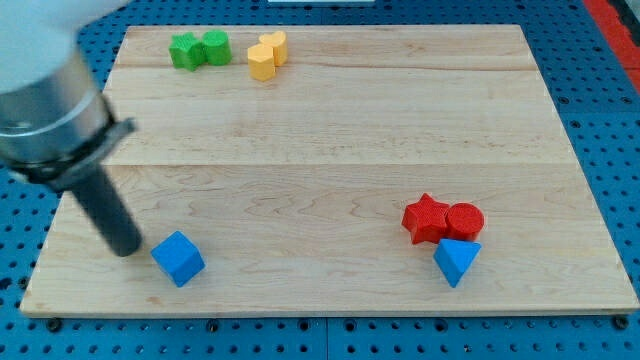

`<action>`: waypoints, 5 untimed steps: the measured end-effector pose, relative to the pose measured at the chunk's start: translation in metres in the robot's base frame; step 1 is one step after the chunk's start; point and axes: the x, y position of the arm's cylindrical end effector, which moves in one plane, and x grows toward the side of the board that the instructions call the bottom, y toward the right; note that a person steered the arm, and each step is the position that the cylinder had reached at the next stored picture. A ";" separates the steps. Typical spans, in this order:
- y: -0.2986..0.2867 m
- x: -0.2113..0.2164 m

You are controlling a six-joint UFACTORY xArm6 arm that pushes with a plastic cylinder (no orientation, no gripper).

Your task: Place the blue cube at the left side of the red star

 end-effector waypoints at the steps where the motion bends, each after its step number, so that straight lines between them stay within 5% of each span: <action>1: 0.003 0.020; 4: 0.126 0.015; 5: 0.223 0.014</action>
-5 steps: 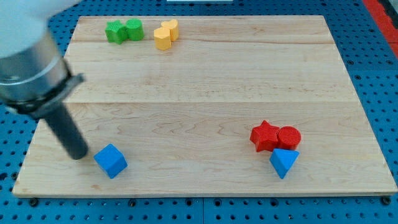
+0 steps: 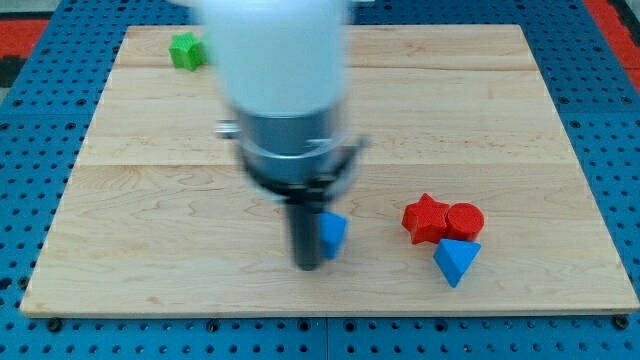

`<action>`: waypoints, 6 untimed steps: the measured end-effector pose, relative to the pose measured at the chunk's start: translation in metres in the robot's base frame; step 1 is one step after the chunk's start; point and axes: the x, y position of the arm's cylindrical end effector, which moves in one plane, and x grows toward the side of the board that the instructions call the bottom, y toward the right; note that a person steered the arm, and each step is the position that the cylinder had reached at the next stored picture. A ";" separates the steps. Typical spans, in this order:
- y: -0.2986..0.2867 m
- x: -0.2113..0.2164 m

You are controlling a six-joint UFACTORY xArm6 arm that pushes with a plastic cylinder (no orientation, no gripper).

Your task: Place the blue cube at the left side of the red star

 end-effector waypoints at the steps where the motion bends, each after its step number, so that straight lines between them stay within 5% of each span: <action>1: -0.041 -0.002; 6: 0.005 -0.048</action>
